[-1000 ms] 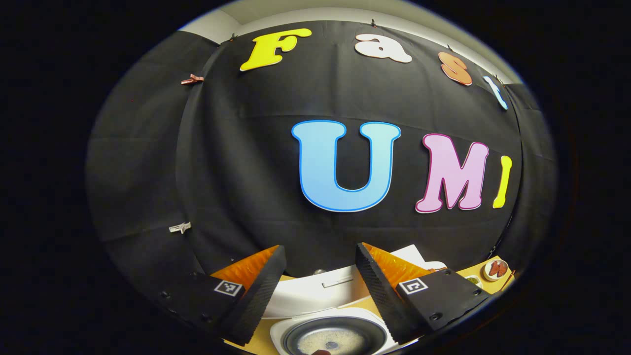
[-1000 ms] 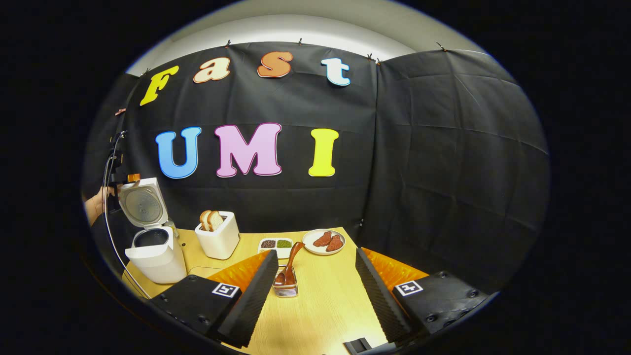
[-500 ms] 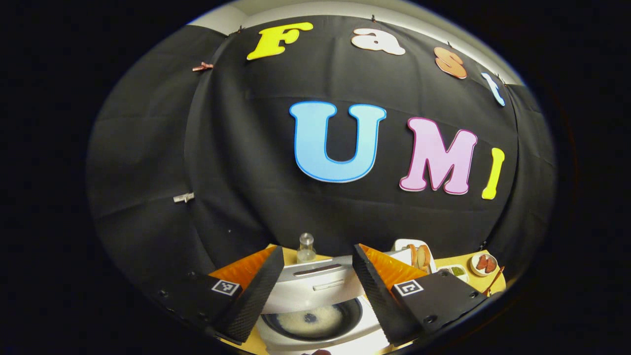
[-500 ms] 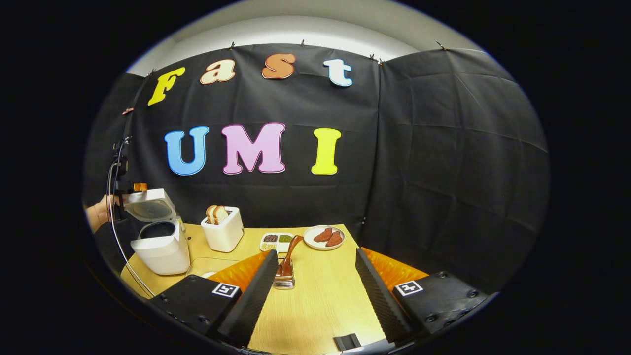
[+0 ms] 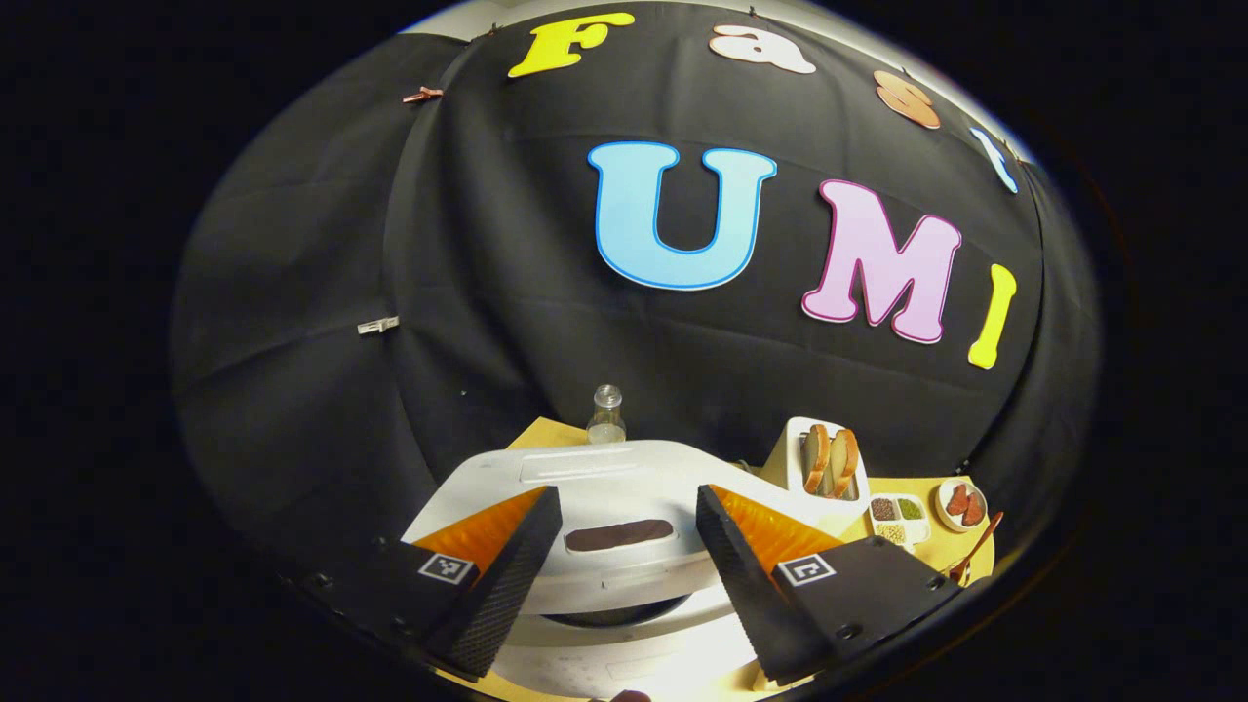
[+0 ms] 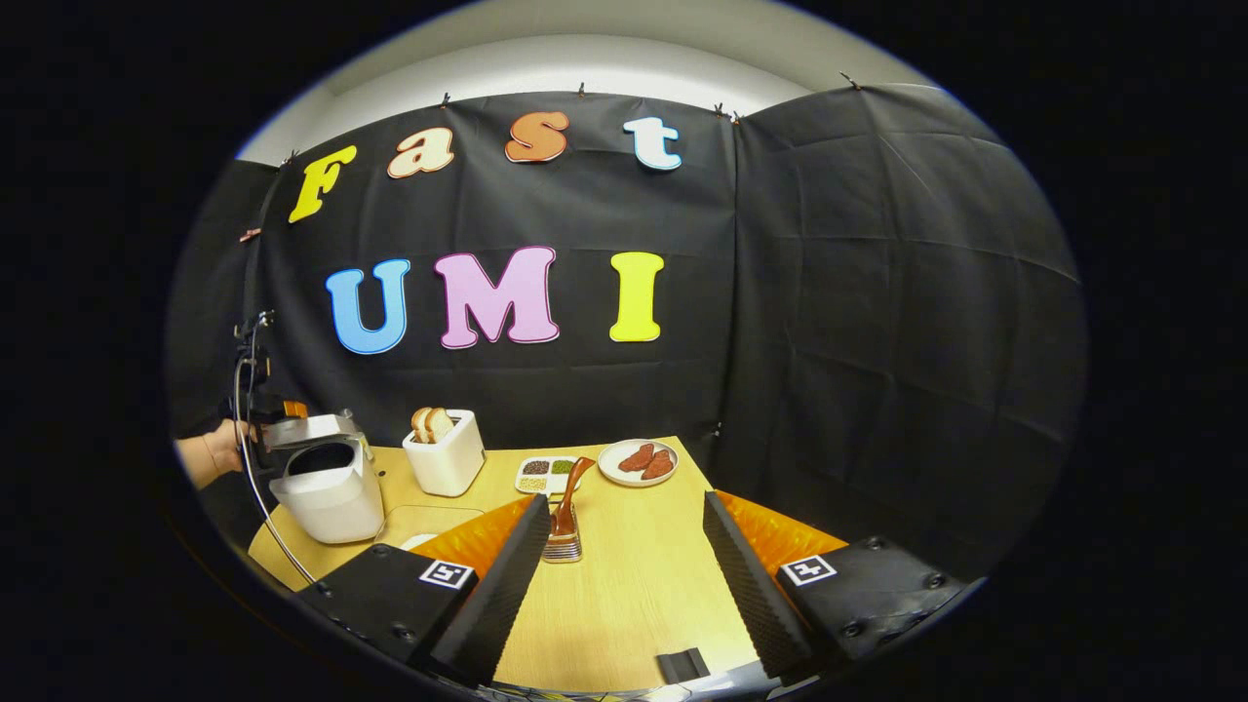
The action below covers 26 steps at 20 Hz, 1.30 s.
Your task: Close the left gripper, press the button to open the rice cooker; take a wooden spoon from the chopstick holder with the right hand, scoop a spoonful of rice and pour it into the rice cooker, then put the wooden spoon back into the chopstick holder.
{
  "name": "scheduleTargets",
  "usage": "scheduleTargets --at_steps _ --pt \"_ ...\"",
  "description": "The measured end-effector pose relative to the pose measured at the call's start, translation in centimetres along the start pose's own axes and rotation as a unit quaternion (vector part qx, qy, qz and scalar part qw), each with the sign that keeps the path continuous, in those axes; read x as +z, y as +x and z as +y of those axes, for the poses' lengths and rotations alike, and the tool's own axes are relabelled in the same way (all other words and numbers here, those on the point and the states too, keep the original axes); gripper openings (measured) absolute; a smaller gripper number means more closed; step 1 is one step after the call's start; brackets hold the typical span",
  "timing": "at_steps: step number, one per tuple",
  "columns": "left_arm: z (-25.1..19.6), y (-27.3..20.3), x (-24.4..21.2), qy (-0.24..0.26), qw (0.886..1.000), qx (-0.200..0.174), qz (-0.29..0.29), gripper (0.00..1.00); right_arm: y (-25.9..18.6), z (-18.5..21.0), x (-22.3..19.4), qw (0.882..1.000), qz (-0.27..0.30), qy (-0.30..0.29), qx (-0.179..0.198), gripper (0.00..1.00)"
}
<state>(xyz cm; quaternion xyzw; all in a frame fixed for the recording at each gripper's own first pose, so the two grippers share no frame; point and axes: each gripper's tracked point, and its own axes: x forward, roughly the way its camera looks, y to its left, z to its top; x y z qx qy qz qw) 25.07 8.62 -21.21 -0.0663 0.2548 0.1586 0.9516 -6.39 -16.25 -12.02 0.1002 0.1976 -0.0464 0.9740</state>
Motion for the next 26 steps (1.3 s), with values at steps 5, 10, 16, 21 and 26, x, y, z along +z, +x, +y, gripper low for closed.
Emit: scheduleTargets --at_steps 5,10,16,21,26 --pt "-0.3 0.0 -3.1 -0.004 1.000 0.011 0.027 0.98 0.5 0.8 -0.3 1.000 0.006 -0.009 0.015 0.98" --pt "-0.4 -0.4 -6.3 0.006 0.999 0.009 0.049 0.98 1.0 1.6 -0.6 0.999 0.012 -0.021 0.027 0.98" --pt "-0.1 -0.6 -8.4 0.013 0.998 0.011 0.052 0.98 1.2 2.3 -0.8 0.999 0.012 -0.031 0.037 0.98" --pt "-0.1 -1.2 -9.9 0.041 0.998 0.014 0.056 1.00 1.6 3.1 -1.3 0.998 0.016 -0.039 0.044 0.98" --pt "0.0 -0.9 -10.4 0.030 0.998 0.014 0.061 1.00 1.8 4.1 -1.5 0.998 0.018 -0.044 0.052 0.98"
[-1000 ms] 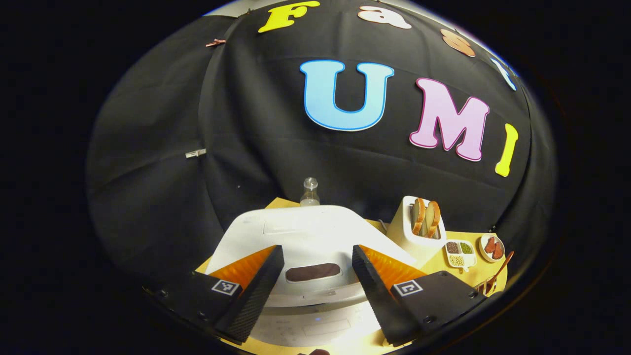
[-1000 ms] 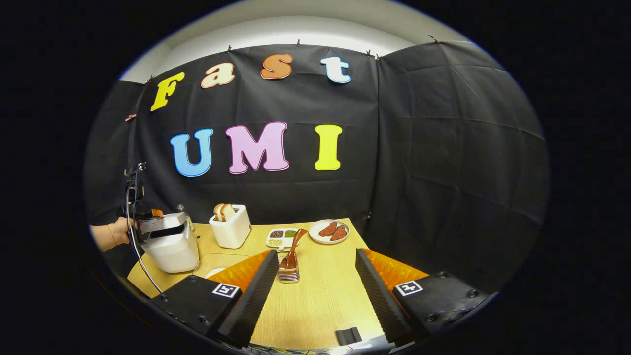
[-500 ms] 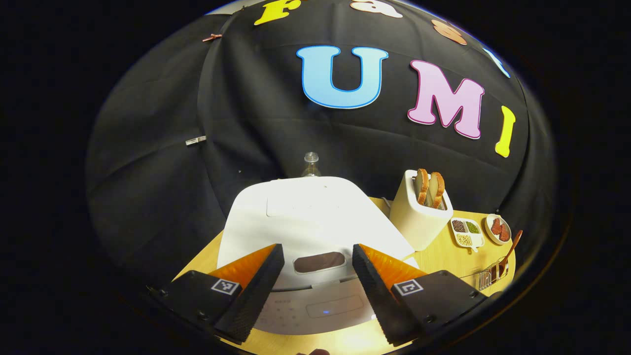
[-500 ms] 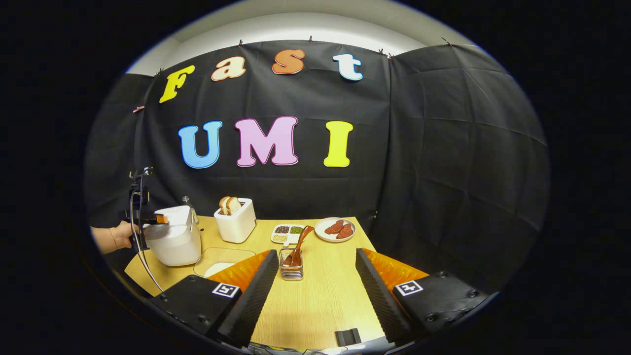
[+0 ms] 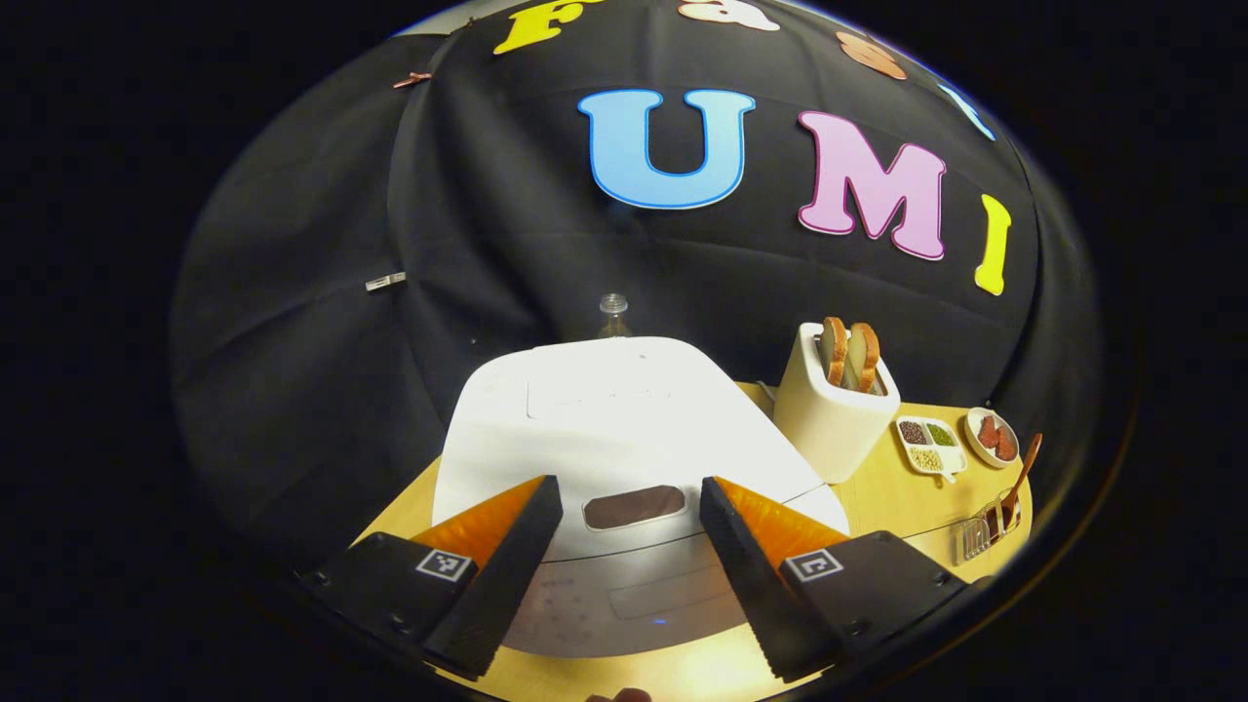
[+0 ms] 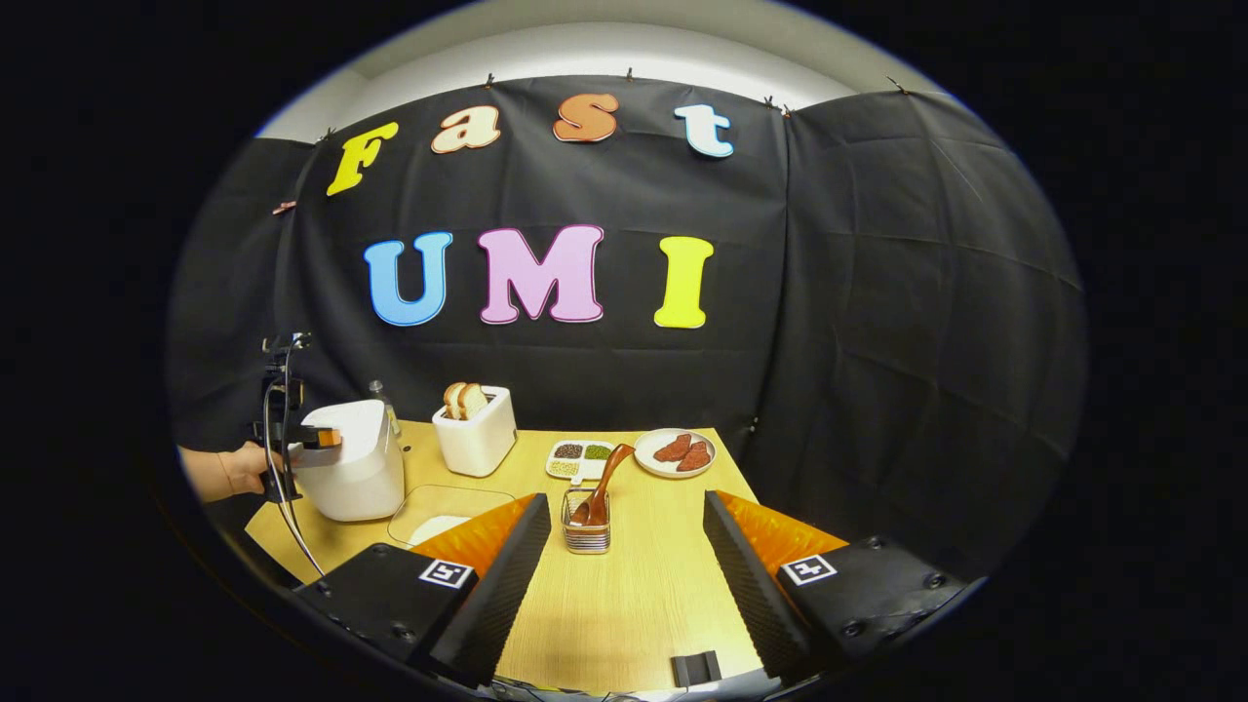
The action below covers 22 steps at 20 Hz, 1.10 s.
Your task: Close the left gripper, press the button to open the rice cooker; take a wooden spoon from the chopstick holder with the right hand, scoop a spoonful of rice and pour it into the rice cooker, then put the wooden spoon back into the chopstick holder.
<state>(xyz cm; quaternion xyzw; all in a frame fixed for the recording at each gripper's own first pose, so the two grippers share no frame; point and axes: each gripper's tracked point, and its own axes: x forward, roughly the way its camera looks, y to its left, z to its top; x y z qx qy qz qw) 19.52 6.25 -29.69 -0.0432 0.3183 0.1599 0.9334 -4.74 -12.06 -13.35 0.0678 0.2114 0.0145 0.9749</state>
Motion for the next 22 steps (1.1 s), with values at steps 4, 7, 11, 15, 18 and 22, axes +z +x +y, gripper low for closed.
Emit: scheduleTargets --at_steps 4,7,11,15,18,22 --pt "0.1 0.0 0.0 -0.006 1.000 -0.003 0.014 1.00 0.0 0.5 0.3 1.000 -0.006 -0.006 0.006 0.98" --pt "0.0 0.2 0.4 0.029 1.000 -0.003 -0.001 1.00 -0.1 0.7 0.3 1.000 -0.007 -0.002 0.009 0.99" --pt "0.4 -0.2 1.1 0.051 0.999 -0.005 -0.004 0.99 0.0 0.9 0.9 1.000 -0.015 0.005 0.014 0.99" --pt "0.9 -1.6 2.8 0.068 0.997 0.002 -0.030 0.95 0.4 1.5 1.3 1.000 -0.020 0.007 0.023 0.99" --pt "0.5 -3.7 4.6 0.072 0.995 -0.015 -0.064 0.94 0.9 1.9 2.0 0.999 -0.026 0.008 0.031 0.99" --pt "-0.3 -8.5 6.8 0.062 0.990 -0.050 -0.114 0.95 1.6 3.1 3.3 0.998 -0.037 0.009 0.047 0.98"
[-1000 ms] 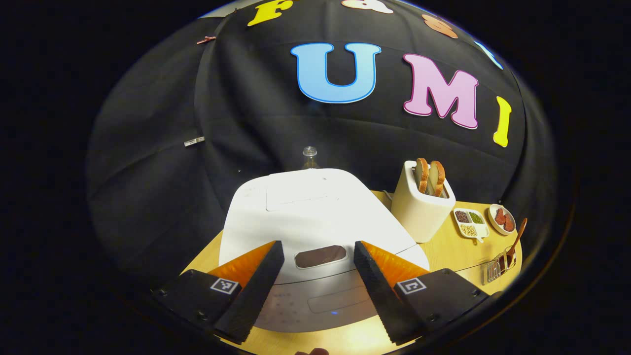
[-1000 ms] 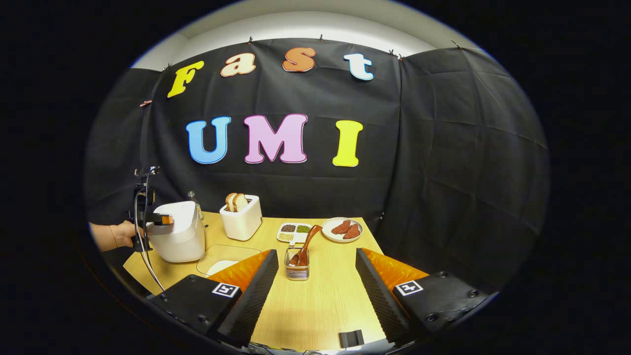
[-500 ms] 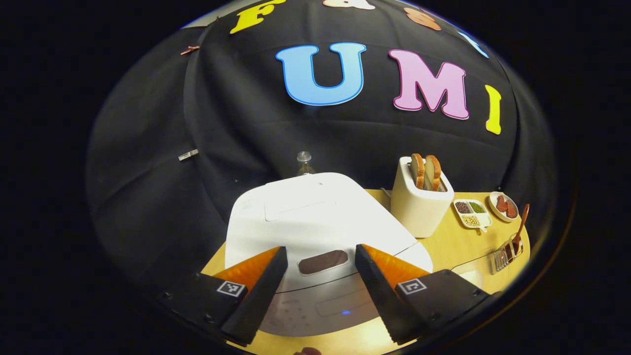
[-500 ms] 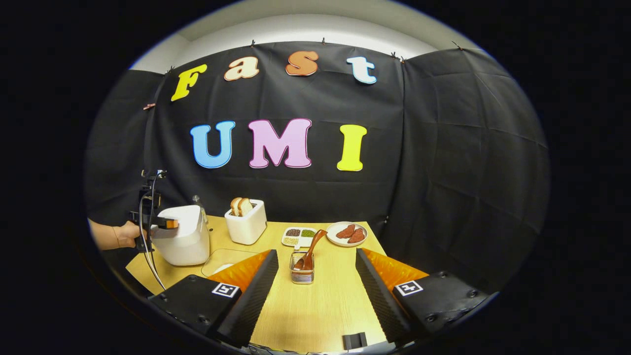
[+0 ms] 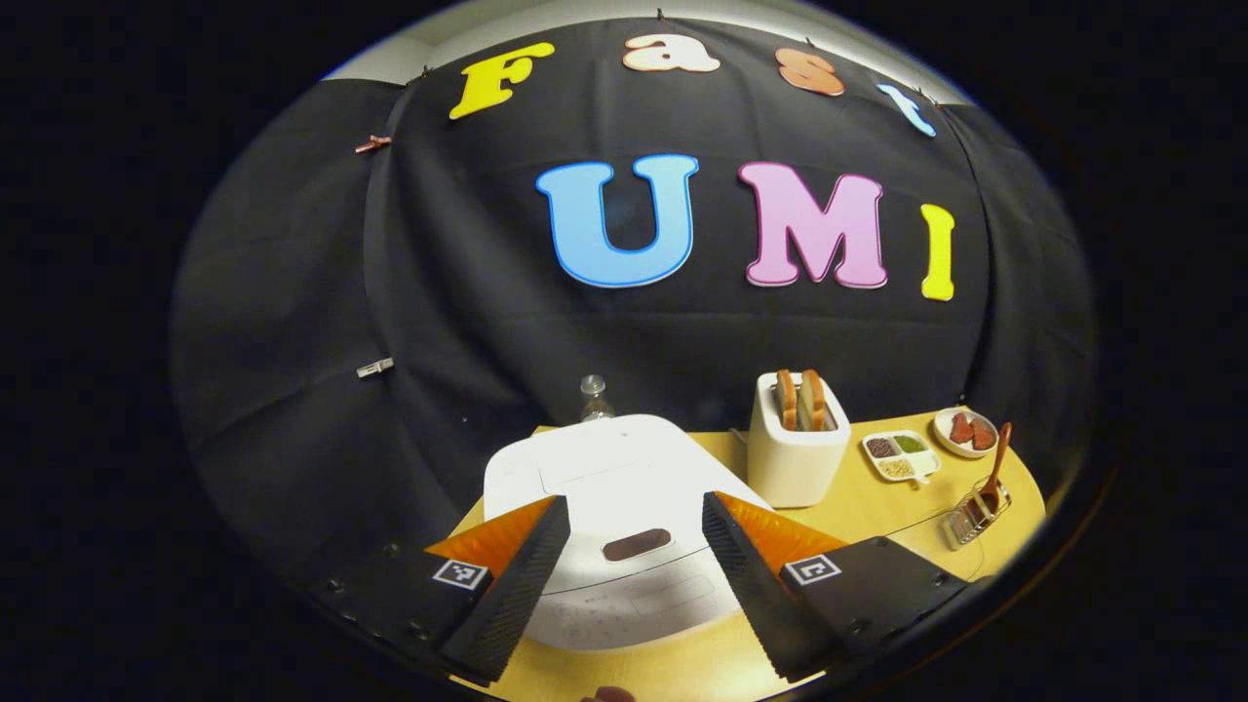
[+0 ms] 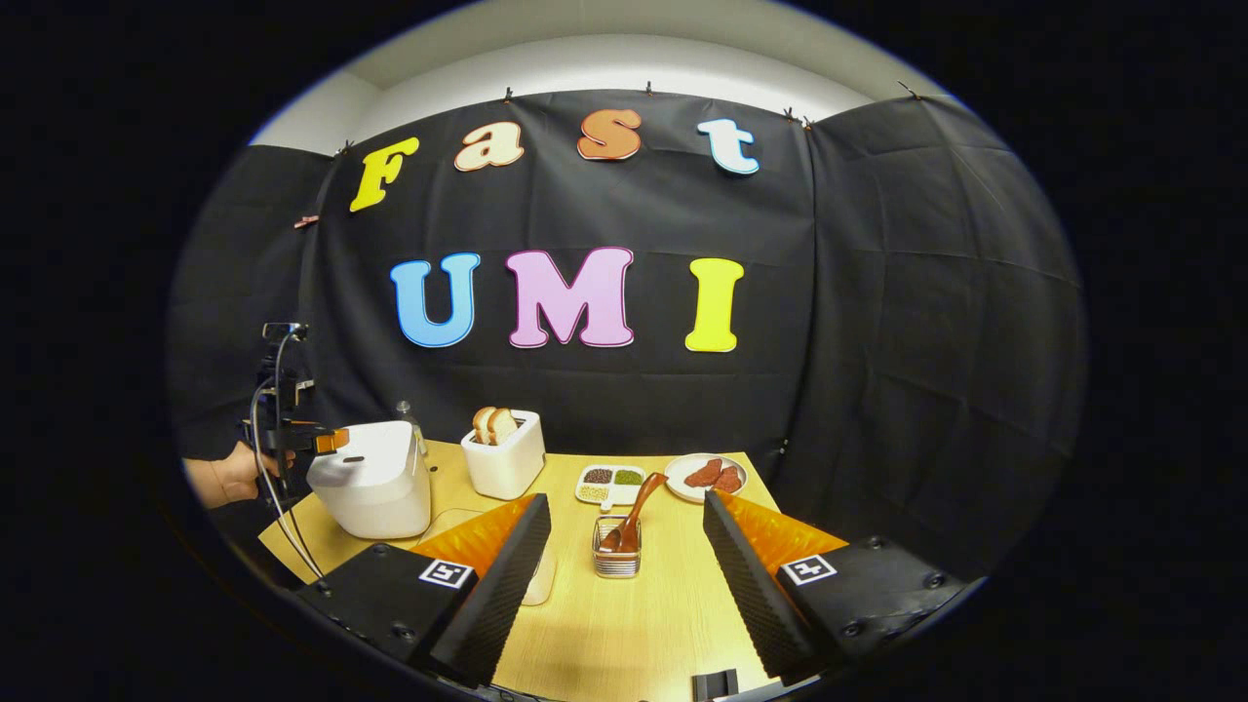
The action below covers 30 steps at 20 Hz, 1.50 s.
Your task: Close the left gripper, press the button to open the rice cooker; take a wooden spoon from the chopstick holder with the right hand, scoop a spoonful of rice and pour it into the rice cooker, then put the wooden spoon back into the chopstick holder.
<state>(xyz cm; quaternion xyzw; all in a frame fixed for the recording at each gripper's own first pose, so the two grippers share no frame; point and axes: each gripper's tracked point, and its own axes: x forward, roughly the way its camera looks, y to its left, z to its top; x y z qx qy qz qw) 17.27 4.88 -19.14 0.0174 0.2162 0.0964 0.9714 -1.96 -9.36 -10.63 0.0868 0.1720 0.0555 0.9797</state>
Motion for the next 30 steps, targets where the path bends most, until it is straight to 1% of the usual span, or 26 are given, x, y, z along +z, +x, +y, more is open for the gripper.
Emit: scheduleTargets --at_steps 4,8,10,13,17,19,22,24,27,30 --pt "-0.9 -5.3 3.5 -0.034 0.998 -0.031 -0.048 0.95 0.7 1.1 1.5 1.000 -0.017 -0.004 0.013 0.99" --pt "-1.2 -10.8 7.0 -0.055 0.992 -0.056 -0.099 0.95 1.1 2.6 3.2 0.999 -0.036 -0.015 0.026 0.98" --pt "-1.0 -13.1 8.2 -0.054 0.990 -0.060 -0.120 0.96 1.3 3.3 4.2 0.998 -0.048 -0.018 0.032 0.98" --pt "-0.6 -16.2 9.3 -0.058 0.987 -0.058 -0.141 0.95 1.6 4.1 5.3 0.997 -0.064 -0.031 0.038 0.98" --pt "-0.6 -19.5 10.7 -0.034 0.983 -0.056 -0.169 0.95 1.8 5.3 6.1 0.995 -0.075 -0.035 0.049 0.98" --pt "-1.0 -21.3 11.4 -0.033 0.980 -0.061 -0.184 0.95 1.6 6.0 6.7 0.995 -0.080 -0.034 0.056 0.98" --pt "-1.3 -23.5 11.5 -0.043 0.978 -0.067 -0.193 0.95 1.3 6.8 7.5 0.993 -0.090 -0.034 0.064 0.98" --pt "-1.5 -24.4 11.2 -0.040 0.978 -0.069 -0.194 0.95 1.0 7.2 7.8 0.993 -0.095 -0.033 0.065 0.98" --pt "-1.5 -25.1 10.0 -0.036 0.980 -0.070 -0.183 0.95 0.8 7.3 7.7 0.992 -0.099 -0.042 0.060 0.98" --pt "-1.4 -24.8 9.2 -0.045 0.982 -0.067 -0.170 0.95 0.7 7.7 7.3 0.992 -0.094 -0.047 0.064 0.98"
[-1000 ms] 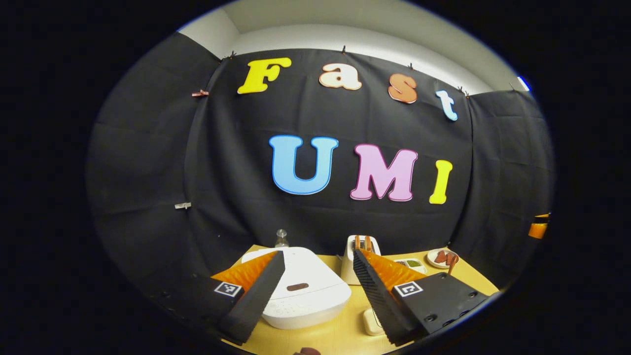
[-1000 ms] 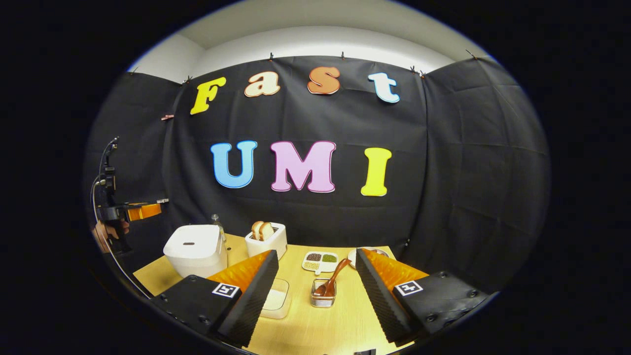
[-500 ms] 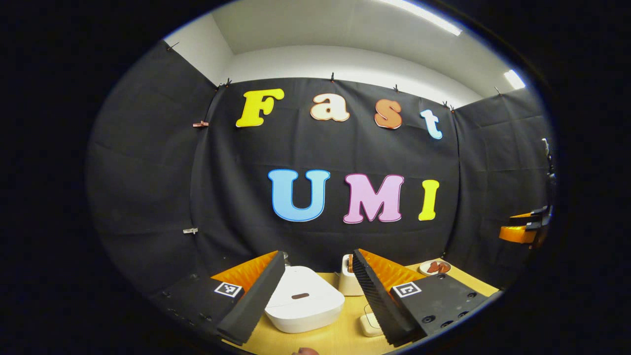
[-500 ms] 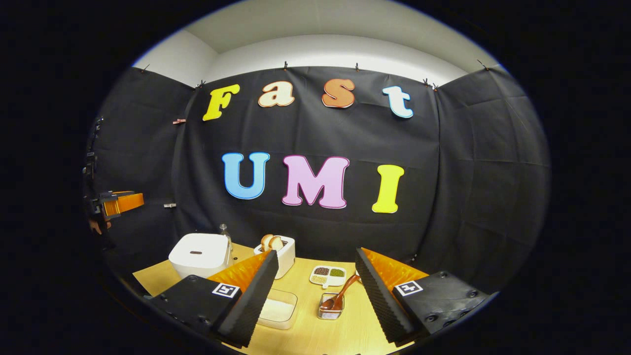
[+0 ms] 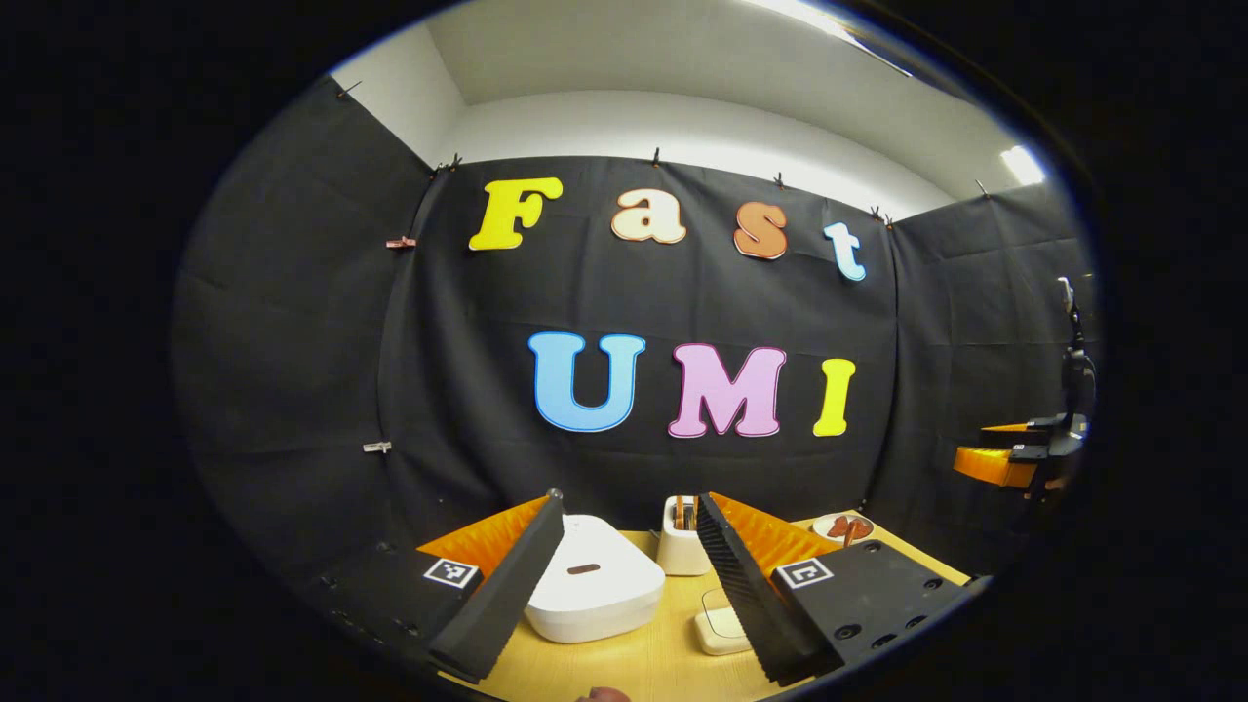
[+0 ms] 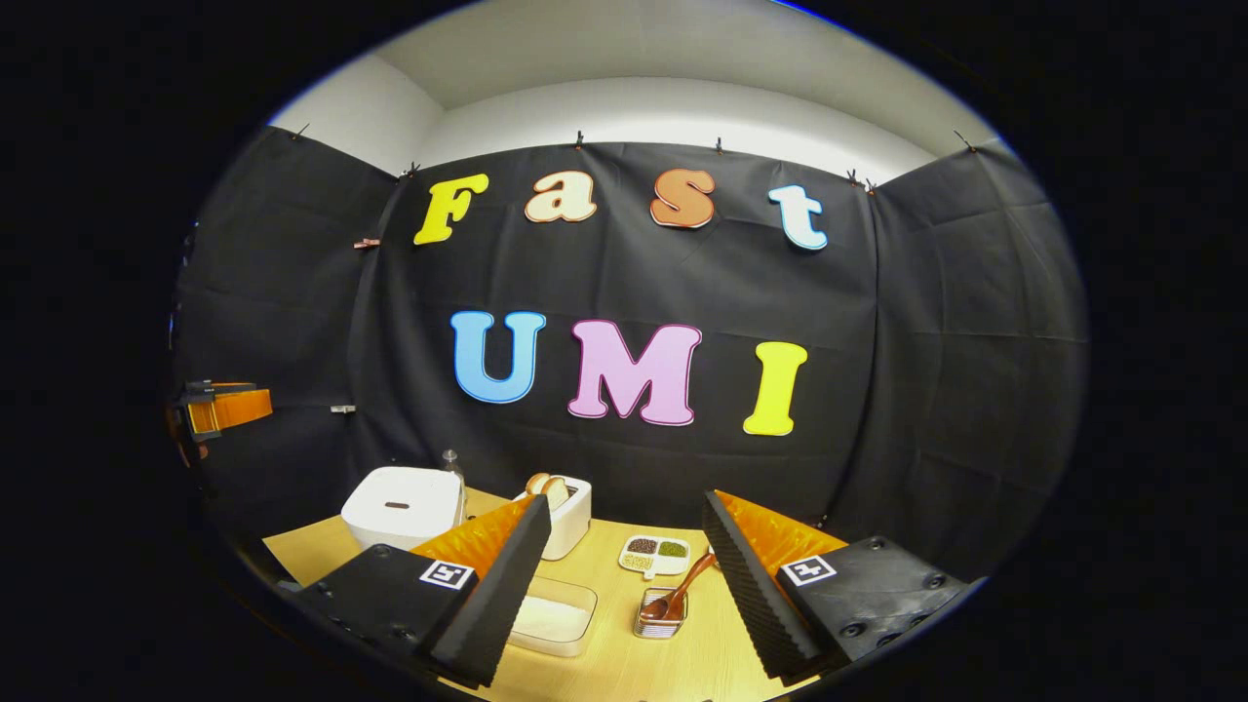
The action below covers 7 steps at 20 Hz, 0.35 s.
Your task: Close the left gripper, press the button to open the rice cooker; take a wooden spoon from the chopstick holder with the right hand, scoop a spoonful of rice and pour it into the rice cooker, then put the wooden spoon back into the chopstick holder.
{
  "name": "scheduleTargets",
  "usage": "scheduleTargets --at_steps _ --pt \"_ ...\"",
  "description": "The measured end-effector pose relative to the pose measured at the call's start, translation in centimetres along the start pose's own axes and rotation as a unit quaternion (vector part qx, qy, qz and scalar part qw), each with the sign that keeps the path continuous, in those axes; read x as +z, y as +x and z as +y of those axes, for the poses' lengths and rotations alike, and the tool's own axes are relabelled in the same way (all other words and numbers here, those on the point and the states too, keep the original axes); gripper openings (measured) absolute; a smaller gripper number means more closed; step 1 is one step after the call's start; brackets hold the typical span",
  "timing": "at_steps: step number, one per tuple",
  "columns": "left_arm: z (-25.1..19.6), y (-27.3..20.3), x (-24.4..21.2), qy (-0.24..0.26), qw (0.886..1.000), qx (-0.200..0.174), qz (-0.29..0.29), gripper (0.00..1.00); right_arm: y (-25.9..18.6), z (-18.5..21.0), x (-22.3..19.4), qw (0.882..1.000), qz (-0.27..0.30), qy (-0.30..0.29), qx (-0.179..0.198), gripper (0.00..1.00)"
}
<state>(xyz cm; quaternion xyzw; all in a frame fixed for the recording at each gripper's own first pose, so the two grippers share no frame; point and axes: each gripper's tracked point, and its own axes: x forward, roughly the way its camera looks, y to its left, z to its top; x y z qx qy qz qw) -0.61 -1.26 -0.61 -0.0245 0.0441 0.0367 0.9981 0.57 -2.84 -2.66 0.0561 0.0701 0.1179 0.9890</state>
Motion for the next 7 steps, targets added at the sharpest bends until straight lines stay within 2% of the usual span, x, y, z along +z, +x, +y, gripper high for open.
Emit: scheduleTargets --at_steps 7 --pt "0.24 0.22 -0.26 0.008 1.000 0.003 0.005 0.95 -0.10 -0.53 -0.64 1.000 0.008 -0.001 -0.006 0.98"
